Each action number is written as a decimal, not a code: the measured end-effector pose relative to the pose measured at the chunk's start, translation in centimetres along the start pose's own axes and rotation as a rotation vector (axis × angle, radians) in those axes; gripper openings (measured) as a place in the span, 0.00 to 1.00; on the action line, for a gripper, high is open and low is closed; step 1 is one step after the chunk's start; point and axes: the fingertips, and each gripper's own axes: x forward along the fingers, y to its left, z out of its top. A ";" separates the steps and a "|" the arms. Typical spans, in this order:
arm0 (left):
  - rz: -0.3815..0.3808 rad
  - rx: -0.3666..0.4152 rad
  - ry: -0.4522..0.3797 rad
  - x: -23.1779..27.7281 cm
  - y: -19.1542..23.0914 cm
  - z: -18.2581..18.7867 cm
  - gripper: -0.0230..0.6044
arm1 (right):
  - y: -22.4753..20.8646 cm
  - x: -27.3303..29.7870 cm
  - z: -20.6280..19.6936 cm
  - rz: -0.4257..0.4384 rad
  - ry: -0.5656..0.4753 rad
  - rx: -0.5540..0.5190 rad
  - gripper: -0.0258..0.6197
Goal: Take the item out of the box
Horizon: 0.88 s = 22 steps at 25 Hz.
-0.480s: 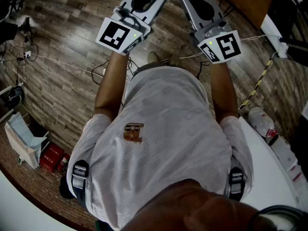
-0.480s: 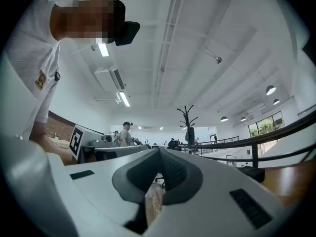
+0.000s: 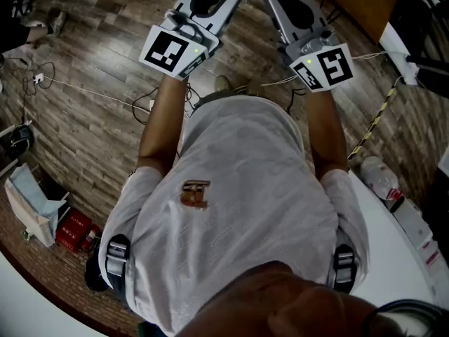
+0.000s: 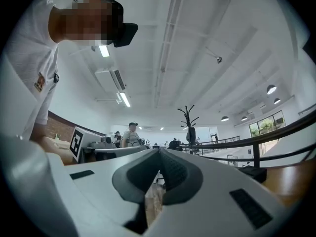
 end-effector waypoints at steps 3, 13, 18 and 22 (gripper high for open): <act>0.007 0.000 -0.004 -0.6 0.6 0.1 0.07 | 0.3 0.6 0.0 0.008 -0.002 0.007 0.09; 0.016 -0.002 -0.011 -3.0 5.6 0.0 0.07 | 1.3 5.5 -1.0 0.019 0.016 -0.008 0.09; 0.006 -0.003 -0.017 -4.4 8.0 -0.3 0.07 | 1.7 7.8 -1.7 -0.001 0.020 -0.017 0.09; -0.009 -0.008 -0.012 -5.3 9.2 -1.0 0.07 | 2.0 9.0 -2.5 -0.021 0.023 -0.018 0.09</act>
